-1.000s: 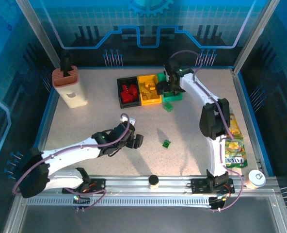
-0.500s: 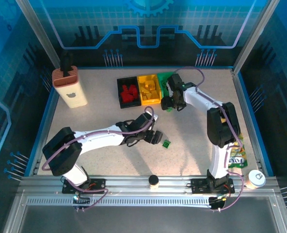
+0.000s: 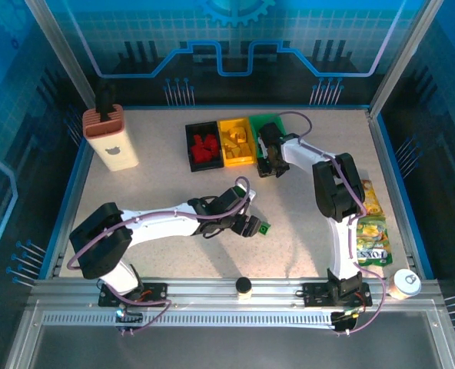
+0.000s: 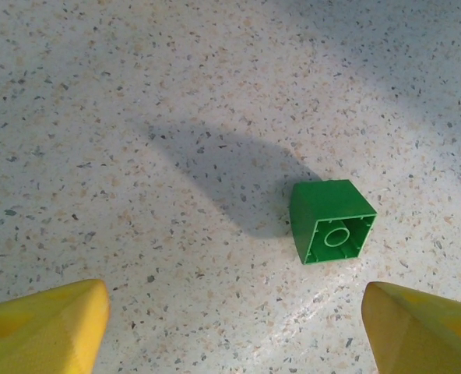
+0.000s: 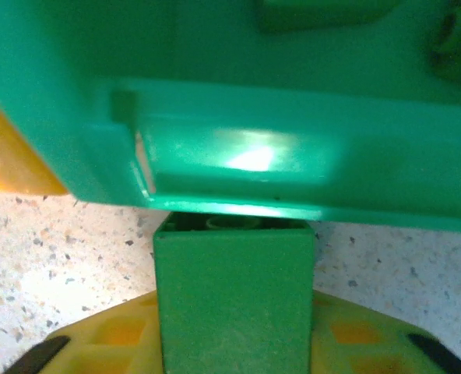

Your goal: Sort the legos into containers by color

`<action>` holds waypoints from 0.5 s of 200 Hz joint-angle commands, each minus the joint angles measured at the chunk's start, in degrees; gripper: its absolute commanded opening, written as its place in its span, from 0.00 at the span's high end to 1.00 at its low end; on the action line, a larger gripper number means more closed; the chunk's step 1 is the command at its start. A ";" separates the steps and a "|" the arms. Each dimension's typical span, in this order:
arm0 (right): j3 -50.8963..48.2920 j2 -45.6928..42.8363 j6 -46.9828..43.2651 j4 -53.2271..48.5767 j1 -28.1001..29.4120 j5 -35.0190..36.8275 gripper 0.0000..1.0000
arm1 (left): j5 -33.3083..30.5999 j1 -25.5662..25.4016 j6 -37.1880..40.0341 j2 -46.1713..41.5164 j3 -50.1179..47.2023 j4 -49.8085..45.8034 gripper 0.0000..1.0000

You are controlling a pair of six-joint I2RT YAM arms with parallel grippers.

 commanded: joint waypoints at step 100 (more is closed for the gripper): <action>27.90 3.84 -0.30 -13.30 -3.96 2.04 0.25 | -0.10 -1.80 -0.50 0.84 1.29 -0.79 0.16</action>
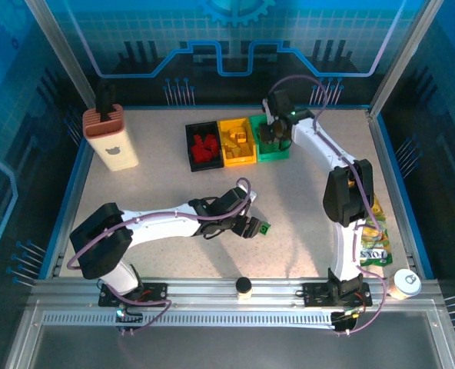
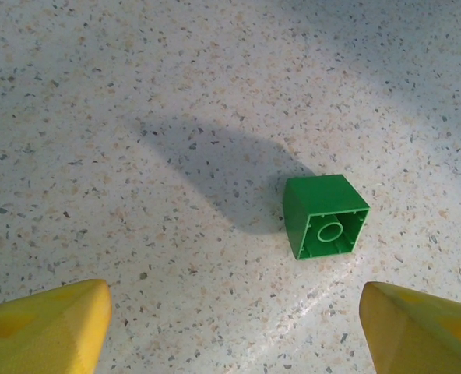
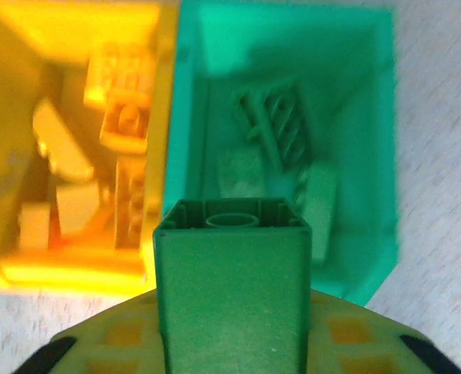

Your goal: Sort the legos into containers by color

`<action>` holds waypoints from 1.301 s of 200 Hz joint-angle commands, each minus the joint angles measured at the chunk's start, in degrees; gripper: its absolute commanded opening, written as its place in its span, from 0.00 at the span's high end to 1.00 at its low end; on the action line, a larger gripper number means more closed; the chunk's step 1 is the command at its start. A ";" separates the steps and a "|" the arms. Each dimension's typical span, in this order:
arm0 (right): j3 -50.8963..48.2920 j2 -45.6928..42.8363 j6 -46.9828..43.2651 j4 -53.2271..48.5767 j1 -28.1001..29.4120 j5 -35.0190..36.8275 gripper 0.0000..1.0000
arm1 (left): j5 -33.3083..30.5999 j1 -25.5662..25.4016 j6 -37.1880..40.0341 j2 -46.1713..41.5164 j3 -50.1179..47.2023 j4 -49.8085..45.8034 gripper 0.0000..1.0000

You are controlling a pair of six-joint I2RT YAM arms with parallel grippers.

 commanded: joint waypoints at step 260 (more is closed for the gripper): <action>-50.11 -36.01 11.73 14.45 -3.08 2.55 0.00 | -0.30 -3.48 2.92 22.05 20.36 -9.27 0.58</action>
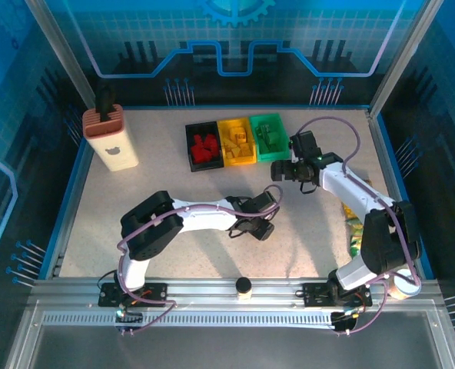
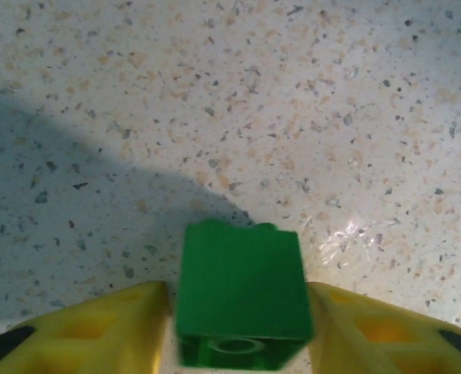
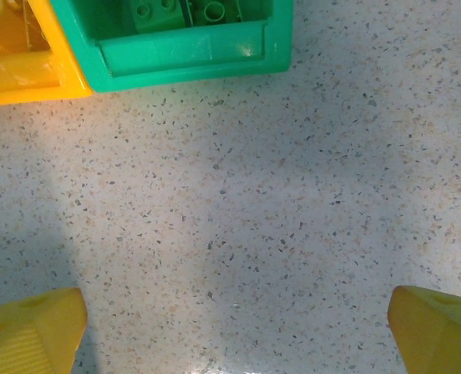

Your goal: Sort the legos into containers by color

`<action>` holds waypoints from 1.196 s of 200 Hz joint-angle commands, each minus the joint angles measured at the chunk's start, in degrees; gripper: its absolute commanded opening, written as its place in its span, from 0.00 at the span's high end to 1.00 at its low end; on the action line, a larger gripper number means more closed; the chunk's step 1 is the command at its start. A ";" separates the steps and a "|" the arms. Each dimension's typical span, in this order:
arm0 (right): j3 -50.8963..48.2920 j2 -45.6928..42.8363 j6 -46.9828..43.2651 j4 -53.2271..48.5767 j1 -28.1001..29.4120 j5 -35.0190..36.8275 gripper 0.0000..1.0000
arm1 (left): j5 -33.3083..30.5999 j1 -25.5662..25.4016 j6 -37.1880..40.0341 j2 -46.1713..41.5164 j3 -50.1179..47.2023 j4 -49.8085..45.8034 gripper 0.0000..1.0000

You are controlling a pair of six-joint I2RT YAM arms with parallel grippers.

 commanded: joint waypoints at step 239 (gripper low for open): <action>-25.17 -24.15 8.40 2.84 -4.49 0.54 0.00 | -11.18 14.76 6.24 -12.22 9.65 8.50 0.05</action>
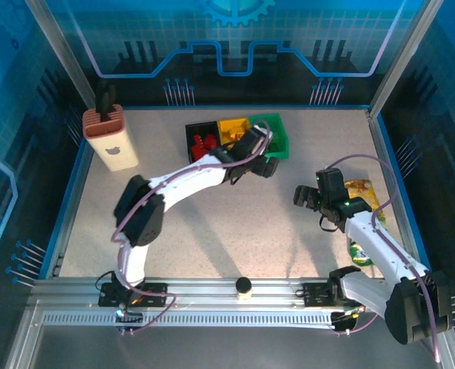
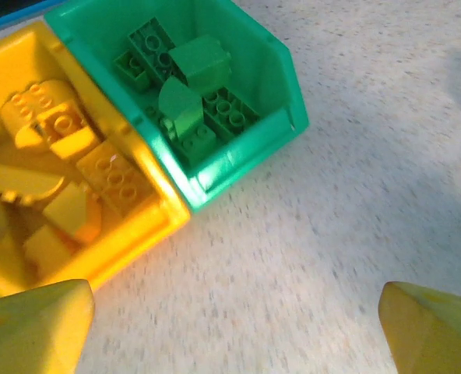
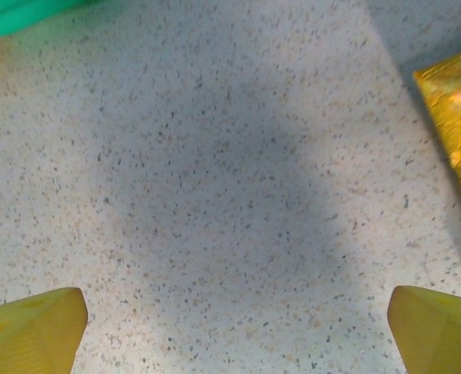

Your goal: Sort the legos into containers by color

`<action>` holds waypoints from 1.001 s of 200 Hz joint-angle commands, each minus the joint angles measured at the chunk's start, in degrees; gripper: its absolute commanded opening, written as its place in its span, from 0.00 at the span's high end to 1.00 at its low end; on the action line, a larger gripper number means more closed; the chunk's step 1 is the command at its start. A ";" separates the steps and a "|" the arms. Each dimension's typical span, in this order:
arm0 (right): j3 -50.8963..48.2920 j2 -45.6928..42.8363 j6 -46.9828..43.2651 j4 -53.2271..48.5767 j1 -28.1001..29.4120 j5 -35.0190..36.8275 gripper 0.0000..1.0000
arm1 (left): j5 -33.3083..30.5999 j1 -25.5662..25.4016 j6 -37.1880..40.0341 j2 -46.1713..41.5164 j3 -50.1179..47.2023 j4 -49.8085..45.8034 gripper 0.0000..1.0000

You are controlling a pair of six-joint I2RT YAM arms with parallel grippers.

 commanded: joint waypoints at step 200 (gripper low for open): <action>-14.49 -15.00 -14.21 24.95 5.61 19.28 0.00 | -49.32 12.52 3.55 -43.22 -61.16 29.25 0.01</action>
